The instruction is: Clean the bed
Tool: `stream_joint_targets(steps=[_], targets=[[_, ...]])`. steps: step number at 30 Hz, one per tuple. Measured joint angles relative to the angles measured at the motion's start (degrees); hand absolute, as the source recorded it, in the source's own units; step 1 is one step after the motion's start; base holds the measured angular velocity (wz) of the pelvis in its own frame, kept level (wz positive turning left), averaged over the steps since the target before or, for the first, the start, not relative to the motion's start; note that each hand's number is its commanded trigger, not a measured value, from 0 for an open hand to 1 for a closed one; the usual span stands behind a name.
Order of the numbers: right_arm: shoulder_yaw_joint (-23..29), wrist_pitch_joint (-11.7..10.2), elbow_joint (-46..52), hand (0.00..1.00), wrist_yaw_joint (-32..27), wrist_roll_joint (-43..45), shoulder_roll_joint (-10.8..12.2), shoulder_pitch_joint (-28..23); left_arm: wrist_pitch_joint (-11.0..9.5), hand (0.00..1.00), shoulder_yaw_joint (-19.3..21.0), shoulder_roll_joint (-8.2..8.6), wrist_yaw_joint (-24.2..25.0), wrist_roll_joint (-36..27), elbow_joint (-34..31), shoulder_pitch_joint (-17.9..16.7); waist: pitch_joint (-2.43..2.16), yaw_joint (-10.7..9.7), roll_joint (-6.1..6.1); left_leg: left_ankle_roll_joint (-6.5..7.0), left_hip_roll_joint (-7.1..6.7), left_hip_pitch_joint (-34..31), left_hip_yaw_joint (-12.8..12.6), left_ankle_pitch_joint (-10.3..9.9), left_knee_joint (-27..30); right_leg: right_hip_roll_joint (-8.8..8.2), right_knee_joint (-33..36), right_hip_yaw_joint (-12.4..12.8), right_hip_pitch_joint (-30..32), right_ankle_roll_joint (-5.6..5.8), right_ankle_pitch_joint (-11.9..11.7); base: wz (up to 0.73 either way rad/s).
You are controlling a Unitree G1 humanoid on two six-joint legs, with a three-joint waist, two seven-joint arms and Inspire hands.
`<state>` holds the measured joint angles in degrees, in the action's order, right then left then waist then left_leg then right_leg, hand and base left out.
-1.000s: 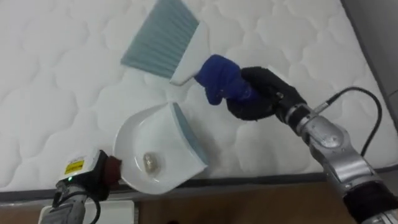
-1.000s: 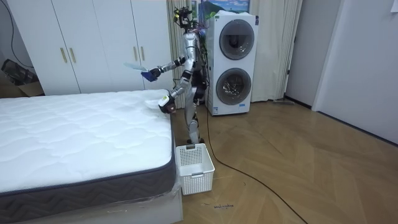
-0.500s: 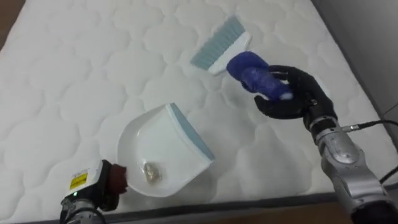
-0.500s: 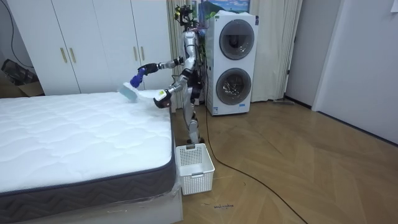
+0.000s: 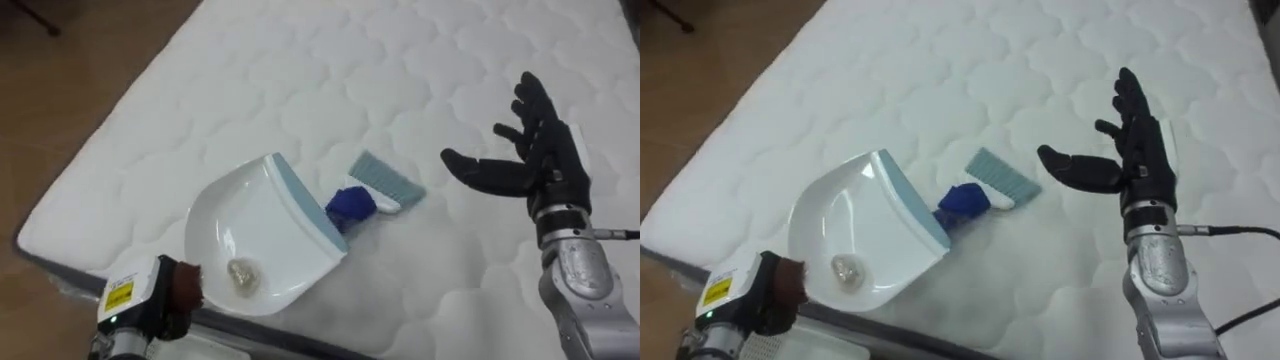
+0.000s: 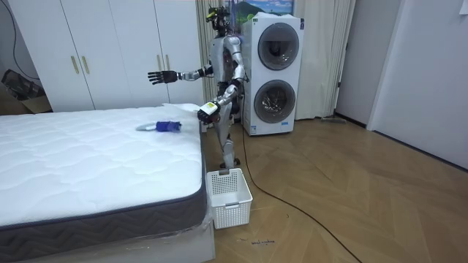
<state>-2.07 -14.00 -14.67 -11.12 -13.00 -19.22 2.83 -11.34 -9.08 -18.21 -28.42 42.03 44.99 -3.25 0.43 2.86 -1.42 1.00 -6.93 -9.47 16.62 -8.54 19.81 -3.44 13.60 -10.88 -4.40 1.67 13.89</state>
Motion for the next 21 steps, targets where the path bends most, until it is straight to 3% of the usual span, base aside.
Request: stream_joint_targets(steps=[3, 8, 10, 11, 12, 13, 14, 15, 17, 18, 19, 21], targets=[[-0.07, -0.86, 0.00, 0.00, -2.11, 0.38, 0.11, 0.09, -0.10, 1.00, 0.04, 0.10, -0.10, 0.08, -0.40, -0.04, 0.16, 2.29, -0.28, -0.85, 0.12, -1.03, 1.61, 0.58, 0.03, 0.82, -0.04, -0.93, 0.02, -0.54, 0.31, 0.37], [0.00, -2.31, -0.55, 0.00, -6.24, 2.16, 0.60, 0.18, -0.48, 1.00, 0.41, 1.26, -0.97, 0.11, -0.97, 0.11, 0.40, 2.02, -0.60, -2.08, 0.07, -6.35, 1.81, 2.88, 1.49, 2.19, 0.37, -6.36, 1.52, -2.81, 1.55, 0.92], [0.19, -2.74, -0.76, 0.00, -7.48, 2.43, 0.61, -0.94, -0.74, 1.00, 0.38, 1.96, -0.96, 0.09, -1.05, 0.52, 0.48, 0.44, -0.72, -0.32, 1.33, -8.37, -6.40, 5.90, 0.54, 2.42, 0.37, -9.73, 1.42, -3.61, 2.03, 1.51], [0.25, -2.86, -0.92, 0.00, -8.05, 2.39, 0.58, -1.64, -0.79, 1.00, 0.28, 2.41, -0.96, 0.08, -1.07, 1.01, 0.55, 0.33, -0.72, 1.49, 2.59, -9.05, -13.68, 8.36, -1.42, 2.55, 0.56, -11.18, 1.68, -4.16, 2.34, 1.58], [0.22, -3.32, -1.84, 0.00, -8.22, 2.19, 0.58, -1.69, -0.93, 1.00, 0.19, 2.65, -0.96, 0.05, -1.16, 1.51, 0.66, 0.17, -0.65, 2.28, 3.20, -9.49, -18.17, 10.40, -3.28, 1.75, 1.39, -13.43, 3.00, -4.98, 2.92, 1.59], [0.11, -3.59, -2.16, 0.00, -8.25, 2.03, 0.71, -1.67, -1.31, 1.00, 0.20, 2.68, -1.06, -0.24, -1.23, 1.79, 0.97, 0.56, -0.94, 2.07, 4.69, -11.24, -22.36, 8.73, 0.86, 0.45, 2.56, -18.28, 3.60, -5.47, 4.49, 1.18], [-0.14, -3.59, -2.18, 0.00, -8.19, 2.10, 0.91, -1.80, -1.37, 1.00, 0.10, 2.62, -1.06, -0.63, -1.09, 1.70, 1.02, 0.49, -1.03, 2.01, 5.60, -11.64, -24.81, 6.43, 4.44, 0.00, 2.72, -20.81, 3.39, -5.34, 4.76, 1.07], [-0.60, -3.65, -2.15, 0.00, -7.97, 2.20, 1.04, -1.77, -1.38, 1.00, -0.12, 2.50, -0.92, -1.50, -1.01, 1.56, 1.06, 0.03, -1.15, 1.45, 7.55, -11.43, -27.83, 1.99, 9.95, -0.47, 3.07, -24.38, 3.15, -5.20, 5.07, 0.92], [-0.62, -3.66, -2.16, 0.00, -7.40, 2.18, 1.06, -1.63, -1.87, 1.00, -0.01, 2.44, -0.88, -1.98, -1.05, 1.73, 1.07, -1.07, -1.10, 0.20, 9.97, -9.77, -28.48, -2.09, 11.88, -0.59, 3.64, -28.10, 3.11, -5.08, 5.50, 1.08], [-0.62, -3.64, -2.16, 0.00, -7.17, 2.15, 1.09, -1.58, -1.98, 1.00, -0.01, 2.48, -0.83, -1.97, -1.06, 1.78, 1.09, -1.04, -0.94, -0.22, 10.97, -8.82, -28.82, -3.73, 11.61, -0.66, 4.72, -29.12, 3.12, -4.76, 5.76, 0.82], [-0.65, -3.63, -2.17, 0.00, -6.95, 2.14, 1.11, -1.45, -1.98, 1.00, -0.01, 2.50, -0.78, -1.95, -1.06, 1.77, 1.16, -0.75, -0.73, 0.17, 10.99, -8.73, -28.97, -4.00, 11.21, -0.65, 5.32, -29.38, 3.11, -4.57, 5.87, 0.48], [-1.32, -3.63, -2.16, 0.00, -6.51, 2.17, 1.39, -1.25, -1.98, 1.00, -0.01, 2.47, -0.76, -1.94, -1.18, 1.99, 1.10, -0.97, -0.79, 1.49, 9.89, -8.68, -28.07, -3.83, 9.33, -0.65, 6.58, -28.05, 3.27, -4.23, 6.25, 0.51]])
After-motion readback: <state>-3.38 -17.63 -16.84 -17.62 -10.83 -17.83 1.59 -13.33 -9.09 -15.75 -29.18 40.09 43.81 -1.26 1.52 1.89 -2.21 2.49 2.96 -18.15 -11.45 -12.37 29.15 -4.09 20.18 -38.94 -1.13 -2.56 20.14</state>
